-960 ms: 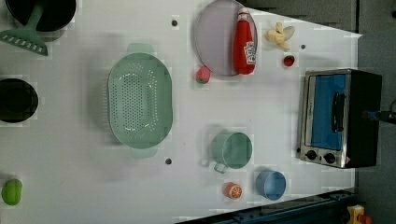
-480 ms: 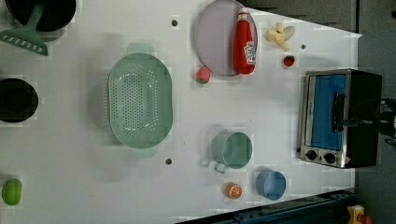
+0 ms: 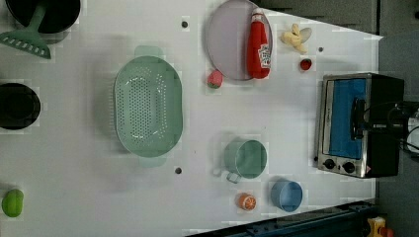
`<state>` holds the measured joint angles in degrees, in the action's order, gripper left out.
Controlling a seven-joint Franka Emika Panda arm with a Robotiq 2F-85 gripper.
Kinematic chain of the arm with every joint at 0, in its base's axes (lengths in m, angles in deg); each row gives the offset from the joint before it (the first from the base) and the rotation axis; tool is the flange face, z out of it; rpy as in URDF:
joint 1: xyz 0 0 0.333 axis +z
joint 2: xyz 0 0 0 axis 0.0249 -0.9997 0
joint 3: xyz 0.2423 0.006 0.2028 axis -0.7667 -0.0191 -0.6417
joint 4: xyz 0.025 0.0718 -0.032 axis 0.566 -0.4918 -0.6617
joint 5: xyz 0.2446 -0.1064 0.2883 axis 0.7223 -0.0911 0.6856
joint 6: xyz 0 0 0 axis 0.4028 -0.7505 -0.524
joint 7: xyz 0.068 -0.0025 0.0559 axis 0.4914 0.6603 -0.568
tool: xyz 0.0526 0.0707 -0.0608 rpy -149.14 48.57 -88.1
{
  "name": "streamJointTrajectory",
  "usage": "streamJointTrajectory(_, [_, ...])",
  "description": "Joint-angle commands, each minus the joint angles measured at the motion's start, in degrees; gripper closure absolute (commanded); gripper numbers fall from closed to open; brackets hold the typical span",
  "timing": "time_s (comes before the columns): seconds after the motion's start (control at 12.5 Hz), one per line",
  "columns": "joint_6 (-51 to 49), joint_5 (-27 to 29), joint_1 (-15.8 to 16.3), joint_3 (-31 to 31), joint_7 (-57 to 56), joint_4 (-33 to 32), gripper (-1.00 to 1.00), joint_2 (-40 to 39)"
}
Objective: Flap open oven.
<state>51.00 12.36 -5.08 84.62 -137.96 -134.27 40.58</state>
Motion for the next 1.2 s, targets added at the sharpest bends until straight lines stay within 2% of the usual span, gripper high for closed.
streamJointTrajectory(0.08, [0.59,-1.18,1.25,-0.76,1.76,0.31,0.65,0.84])
streamJointTrajectory(0.32, [0.51,-9.91,3.62,-1.54,8.41,-0.39,0.65,0.83])
streamJointTrajectory(0.72, [0.48,-19.74,7.11,-5.95,24.65,-3.05,0.65,0.16])
streamJointTrajectory(1.2, [0.26,-34.46,10.38,-11.89,48.01,-3.19,0.65,-7.42])
